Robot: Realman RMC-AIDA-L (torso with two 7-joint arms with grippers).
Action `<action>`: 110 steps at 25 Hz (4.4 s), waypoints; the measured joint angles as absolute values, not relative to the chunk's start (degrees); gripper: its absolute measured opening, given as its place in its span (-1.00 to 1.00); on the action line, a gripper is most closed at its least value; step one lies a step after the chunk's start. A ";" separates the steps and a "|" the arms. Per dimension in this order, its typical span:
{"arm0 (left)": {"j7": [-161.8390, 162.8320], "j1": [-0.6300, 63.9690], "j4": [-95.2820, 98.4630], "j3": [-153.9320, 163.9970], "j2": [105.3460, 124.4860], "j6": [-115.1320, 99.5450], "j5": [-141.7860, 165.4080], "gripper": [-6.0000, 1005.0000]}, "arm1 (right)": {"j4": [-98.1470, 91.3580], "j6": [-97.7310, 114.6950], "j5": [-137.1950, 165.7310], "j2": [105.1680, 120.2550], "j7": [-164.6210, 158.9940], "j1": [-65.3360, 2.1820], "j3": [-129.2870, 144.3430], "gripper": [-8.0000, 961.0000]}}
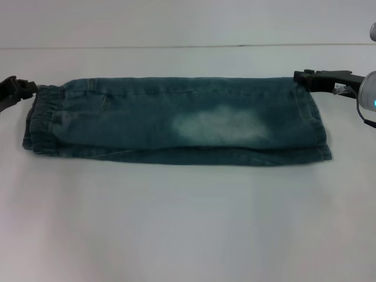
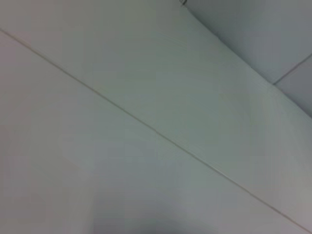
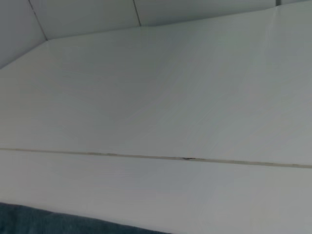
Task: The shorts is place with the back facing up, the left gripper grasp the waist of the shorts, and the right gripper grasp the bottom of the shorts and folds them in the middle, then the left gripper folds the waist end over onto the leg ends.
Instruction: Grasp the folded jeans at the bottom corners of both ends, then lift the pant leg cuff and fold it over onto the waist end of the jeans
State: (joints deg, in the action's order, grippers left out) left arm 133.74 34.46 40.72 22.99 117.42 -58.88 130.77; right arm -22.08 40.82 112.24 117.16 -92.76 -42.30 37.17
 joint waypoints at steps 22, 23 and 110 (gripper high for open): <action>118.43 28.62 48.10 23.93 115.08 -73.46 132.97 0.53 | -38.42 96.54 113.10 113.25 -94.45 -31.56 37.02 0.74; 117.73 28.67 47.95 24.05 115.10 -73.26 134.34 0.57 | -38.54 99.18 113.58 113.11 -94.39 -31.51 37.07 0.78; 121.11 46.85 58.63 38.87 117.80 -85.18 121.98 -0.79 | 7.52 49.24 74.29 121.48 -30.44 -49.98 34.83 -0.93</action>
